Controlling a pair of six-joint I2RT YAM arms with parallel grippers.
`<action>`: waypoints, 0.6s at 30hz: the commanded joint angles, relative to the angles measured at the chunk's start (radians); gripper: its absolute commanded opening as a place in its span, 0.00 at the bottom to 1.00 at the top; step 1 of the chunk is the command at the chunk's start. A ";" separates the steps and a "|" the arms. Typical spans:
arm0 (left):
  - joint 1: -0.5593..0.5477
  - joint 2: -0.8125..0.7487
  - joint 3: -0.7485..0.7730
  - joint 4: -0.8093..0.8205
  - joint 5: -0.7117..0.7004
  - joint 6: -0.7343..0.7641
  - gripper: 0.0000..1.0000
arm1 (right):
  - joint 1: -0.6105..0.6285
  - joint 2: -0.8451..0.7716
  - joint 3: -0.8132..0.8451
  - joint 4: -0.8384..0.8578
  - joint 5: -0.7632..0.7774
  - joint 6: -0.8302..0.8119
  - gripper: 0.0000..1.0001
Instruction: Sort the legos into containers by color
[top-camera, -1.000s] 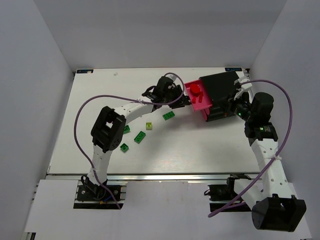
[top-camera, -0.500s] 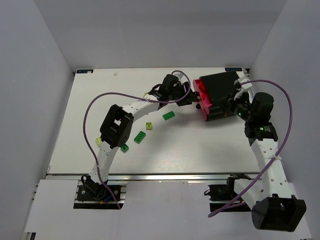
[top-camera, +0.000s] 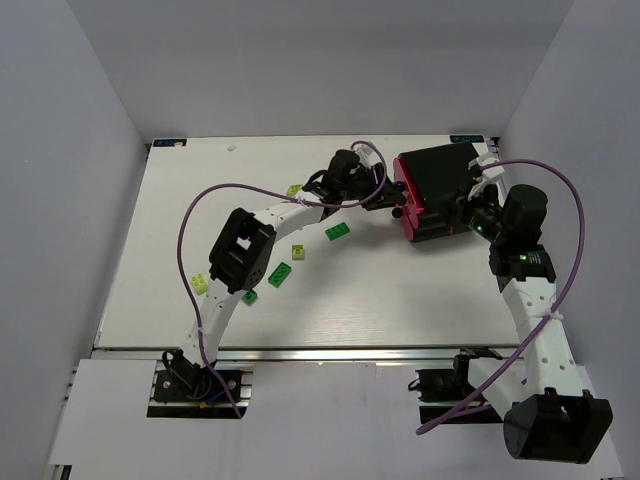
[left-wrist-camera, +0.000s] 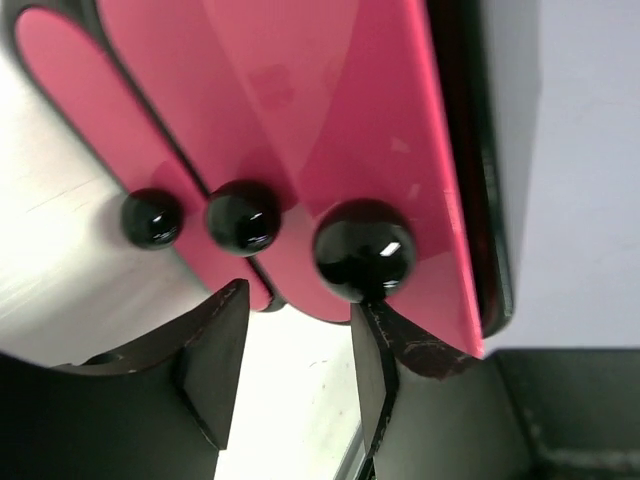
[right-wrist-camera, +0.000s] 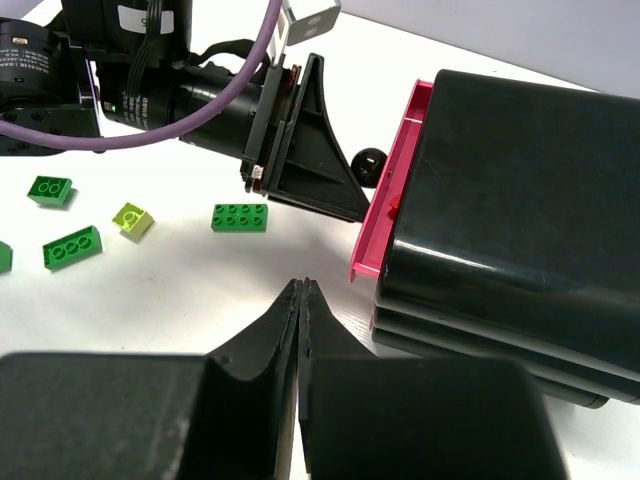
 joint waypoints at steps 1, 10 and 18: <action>-0.005 -0.022 0.017 0.086 0.025 -0.017 0.54 | -0.006 0.004 -0.001 0.041 -0.018 -0.004 0.00; -0.005 0.016 0.023 0.153 0.050 -0.063 0.58 | -0.006 0.009 -0.003 0.041 -0.020 -0.005 0.00; -0.005 0.053 0.049 0.178 0.062 -0.089 0.60 | -0.006 0.013 -0.003 0.041 -0.017 -0.007 0.00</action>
